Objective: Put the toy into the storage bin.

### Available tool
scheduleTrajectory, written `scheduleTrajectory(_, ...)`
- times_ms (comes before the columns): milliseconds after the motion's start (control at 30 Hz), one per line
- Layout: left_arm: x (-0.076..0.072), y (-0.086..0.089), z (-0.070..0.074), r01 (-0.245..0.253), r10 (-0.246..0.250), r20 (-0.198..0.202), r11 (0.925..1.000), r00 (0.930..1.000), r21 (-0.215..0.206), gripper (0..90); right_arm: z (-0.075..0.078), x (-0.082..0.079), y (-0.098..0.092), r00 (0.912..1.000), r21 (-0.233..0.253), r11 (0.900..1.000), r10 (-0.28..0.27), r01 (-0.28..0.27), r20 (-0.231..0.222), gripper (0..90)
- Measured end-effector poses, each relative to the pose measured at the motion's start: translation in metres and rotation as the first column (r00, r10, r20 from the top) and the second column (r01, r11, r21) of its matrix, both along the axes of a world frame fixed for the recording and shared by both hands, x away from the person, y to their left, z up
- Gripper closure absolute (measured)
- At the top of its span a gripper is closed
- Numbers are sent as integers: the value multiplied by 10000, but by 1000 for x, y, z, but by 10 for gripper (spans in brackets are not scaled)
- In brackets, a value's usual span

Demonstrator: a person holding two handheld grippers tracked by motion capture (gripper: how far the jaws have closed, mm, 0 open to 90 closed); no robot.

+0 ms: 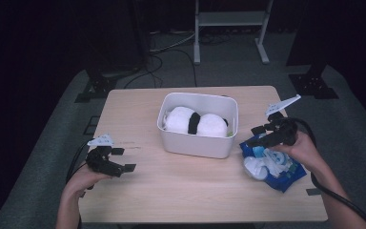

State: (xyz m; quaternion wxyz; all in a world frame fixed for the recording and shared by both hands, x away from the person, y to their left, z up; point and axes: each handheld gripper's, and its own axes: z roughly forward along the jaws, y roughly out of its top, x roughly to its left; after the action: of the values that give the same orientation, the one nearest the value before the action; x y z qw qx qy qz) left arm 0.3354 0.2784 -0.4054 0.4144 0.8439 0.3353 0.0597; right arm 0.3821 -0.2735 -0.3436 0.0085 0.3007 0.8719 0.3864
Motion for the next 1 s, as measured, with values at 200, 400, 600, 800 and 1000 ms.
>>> scheduleTrajectory(200,0,0,-1,-28,28,-20,10000,10000,13,77,-7,-5,-5,9999,78,9999,-125,126,-105,296)
scheduleTrajectory(400,0,0,-1,-25,25,-16,10000,10000,33,77,-13,-11,-11,9996,143,9996,-255,257,-131,295)
scheduleTrajectory(600,0,0,-1,-18,18,-6,10000,10000,34,77,-19,-16,-16,9992,186,9991,-367,371,-182,293)
scheduleTrajectory(800,0,0,-1,-54,54,-3,10000,10000,40,77,-26,-23,-21,9986,211,9987,-466,471,-239,292)
scheduleTrajectory(1000,0,2,-1,-82,82,16,10000,10000,14,77,-33,-30,-24,9977,178,9983,-555,563,-400,287)
